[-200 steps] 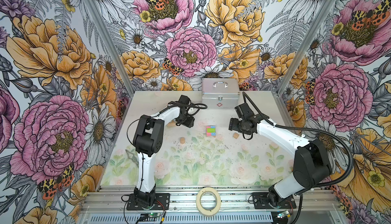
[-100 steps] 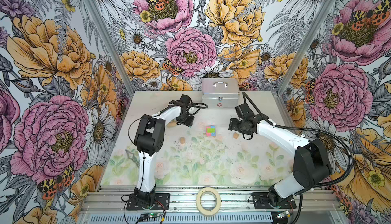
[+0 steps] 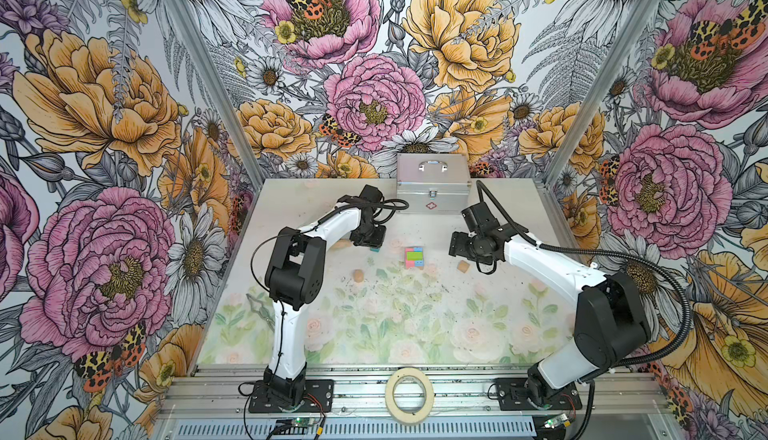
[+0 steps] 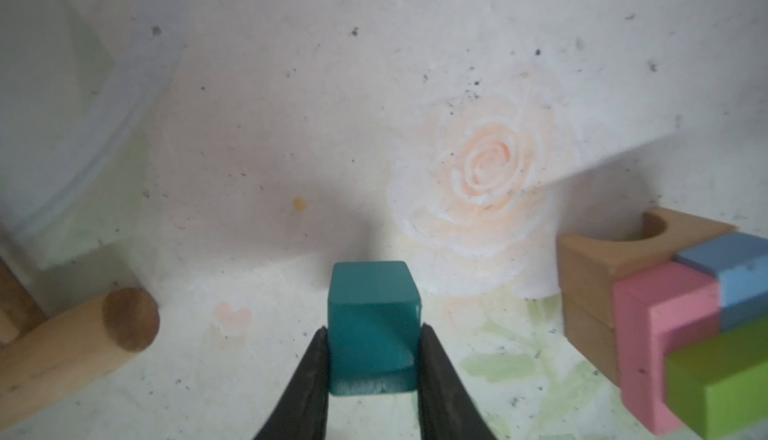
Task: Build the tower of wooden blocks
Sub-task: 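Lift the teal cube and carry it over the stack with the left gripper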
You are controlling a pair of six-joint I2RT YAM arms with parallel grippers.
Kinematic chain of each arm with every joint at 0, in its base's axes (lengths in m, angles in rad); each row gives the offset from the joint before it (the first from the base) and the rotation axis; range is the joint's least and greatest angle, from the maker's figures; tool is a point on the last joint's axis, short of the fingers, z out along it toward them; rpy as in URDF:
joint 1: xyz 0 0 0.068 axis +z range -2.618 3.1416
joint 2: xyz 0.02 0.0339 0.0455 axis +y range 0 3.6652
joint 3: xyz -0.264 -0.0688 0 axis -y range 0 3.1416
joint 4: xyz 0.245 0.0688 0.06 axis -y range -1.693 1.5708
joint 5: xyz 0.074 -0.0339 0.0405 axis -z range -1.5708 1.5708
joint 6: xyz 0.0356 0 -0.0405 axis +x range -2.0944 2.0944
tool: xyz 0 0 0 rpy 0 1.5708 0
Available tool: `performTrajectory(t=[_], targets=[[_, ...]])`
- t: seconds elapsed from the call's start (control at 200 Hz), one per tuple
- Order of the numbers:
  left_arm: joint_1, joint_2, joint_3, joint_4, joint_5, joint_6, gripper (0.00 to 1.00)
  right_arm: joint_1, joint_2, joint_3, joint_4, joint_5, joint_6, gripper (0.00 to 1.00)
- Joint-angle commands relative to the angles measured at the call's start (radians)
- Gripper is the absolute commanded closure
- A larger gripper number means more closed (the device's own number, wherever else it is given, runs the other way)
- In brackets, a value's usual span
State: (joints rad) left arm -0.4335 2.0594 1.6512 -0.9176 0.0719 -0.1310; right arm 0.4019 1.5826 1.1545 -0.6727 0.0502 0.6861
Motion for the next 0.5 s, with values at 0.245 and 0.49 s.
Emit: performTrajectory(t=[0.245,0.49], targets=[[-0.170,-0.204,0.057,-0.081,-0.060,-0.283,1.00,-0.038,0.030,-0.028,0.030,-0.029,-0.033,0.19],[-0.242,-0.156,0.158,-0.124,-0.088,-0.358,1.00,-0.073,0.010,-0.075,0.045,-0.032,-0.043,0.19]])
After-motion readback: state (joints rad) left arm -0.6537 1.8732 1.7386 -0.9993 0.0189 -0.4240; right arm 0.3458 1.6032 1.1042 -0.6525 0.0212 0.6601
